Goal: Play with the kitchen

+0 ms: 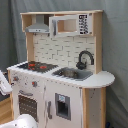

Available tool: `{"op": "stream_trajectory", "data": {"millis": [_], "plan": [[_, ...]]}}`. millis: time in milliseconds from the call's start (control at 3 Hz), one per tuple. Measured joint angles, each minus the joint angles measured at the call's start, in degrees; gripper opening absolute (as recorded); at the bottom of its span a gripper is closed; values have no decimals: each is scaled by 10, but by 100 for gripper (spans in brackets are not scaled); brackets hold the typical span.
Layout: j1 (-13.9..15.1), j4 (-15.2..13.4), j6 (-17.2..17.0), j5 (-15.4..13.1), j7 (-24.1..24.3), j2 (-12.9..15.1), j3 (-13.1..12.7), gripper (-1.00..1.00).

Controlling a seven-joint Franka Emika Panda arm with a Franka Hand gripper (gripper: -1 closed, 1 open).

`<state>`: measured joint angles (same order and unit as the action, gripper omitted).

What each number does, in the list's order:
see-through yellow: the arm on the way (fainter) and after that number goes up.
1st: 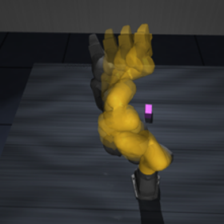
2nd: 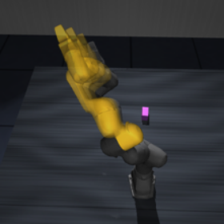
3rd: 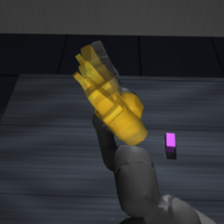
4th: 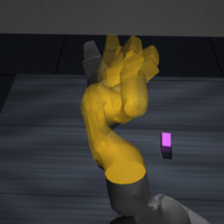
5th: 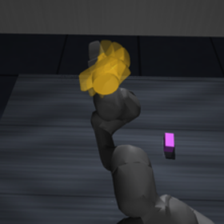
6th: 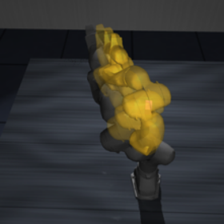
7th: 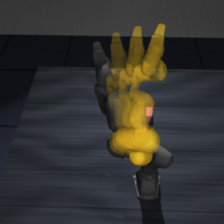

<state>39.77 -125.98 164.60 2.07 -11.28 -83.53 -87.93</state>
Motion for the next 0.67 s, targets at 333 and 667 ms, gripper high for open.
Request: {"op": "stream_trajectory", "data": {"millis": [333,667], "plan": [[-8,-21,1,0,-50,-1,16,100],[-31,-50,1,-2,-97,-7,38,100]]}}
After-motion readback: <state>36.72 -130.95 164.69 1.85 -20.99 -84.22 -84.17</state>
